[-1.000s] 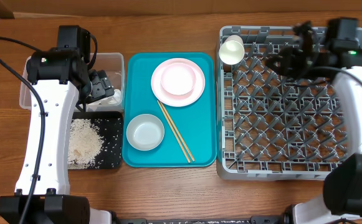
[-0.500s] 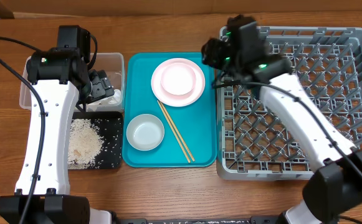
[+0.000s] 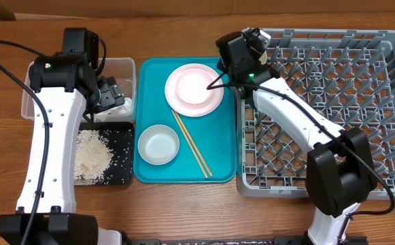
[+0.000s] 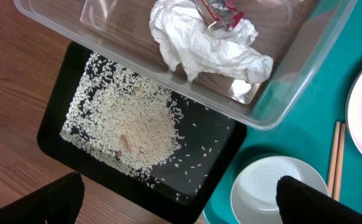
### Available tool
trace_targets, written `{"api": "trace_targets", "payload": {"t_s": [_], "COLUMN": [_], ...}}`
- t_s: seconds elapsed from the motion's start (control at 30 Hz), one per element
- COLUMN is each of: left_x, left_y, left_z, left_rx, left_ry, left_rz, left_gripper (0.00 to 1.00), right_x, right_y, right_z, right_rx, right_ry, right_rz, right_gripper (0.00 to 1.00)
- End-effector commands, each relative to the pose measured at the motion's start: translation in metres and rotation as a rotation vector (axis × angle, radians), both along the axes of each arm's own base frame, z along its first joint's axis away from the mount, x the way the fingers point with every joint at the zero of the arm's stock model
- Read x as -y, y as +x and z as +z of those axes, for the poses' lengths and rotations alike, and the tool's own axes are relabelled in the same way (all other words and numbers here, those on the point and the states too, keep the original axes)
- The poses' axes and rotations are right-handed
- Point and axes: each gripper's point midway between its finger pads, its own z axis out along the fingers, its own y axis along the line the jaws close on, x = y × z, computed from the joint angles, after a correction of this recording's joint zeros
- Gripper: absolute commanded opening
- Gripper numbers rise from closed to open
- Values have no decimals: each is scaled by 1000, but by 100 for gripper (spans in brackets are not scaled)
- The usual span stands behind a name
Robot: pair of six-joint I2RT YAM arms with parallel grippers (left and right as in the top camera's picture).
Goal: Sort waste into correct bins and load items into the dishwasher
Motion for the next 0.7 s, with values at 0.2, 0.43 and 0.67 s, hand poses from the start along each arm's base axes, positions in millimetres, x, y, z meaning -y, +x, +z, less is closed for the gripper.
{"api": "trace_targets", "payload": {"t_s": [0.2,0.43,0.67], "left_x": [-3,-3,-3], "left_y": [1,1,1], "left_z": [5,5,5], "left_rx": [17,17,17], "left_ry": [12,12,12], "left_rz": [9,9,8], "left_gripper": [100,100,100], "right_x": [12,15,23], "right_y": [13,21,23], "right_z": [-2,-20,-21], "right_rx": [60,68,73], "right_ry": [-34,-83,-108], "right_rz": [-81,-99,-123], "right_gripper": [49,46,27]}}
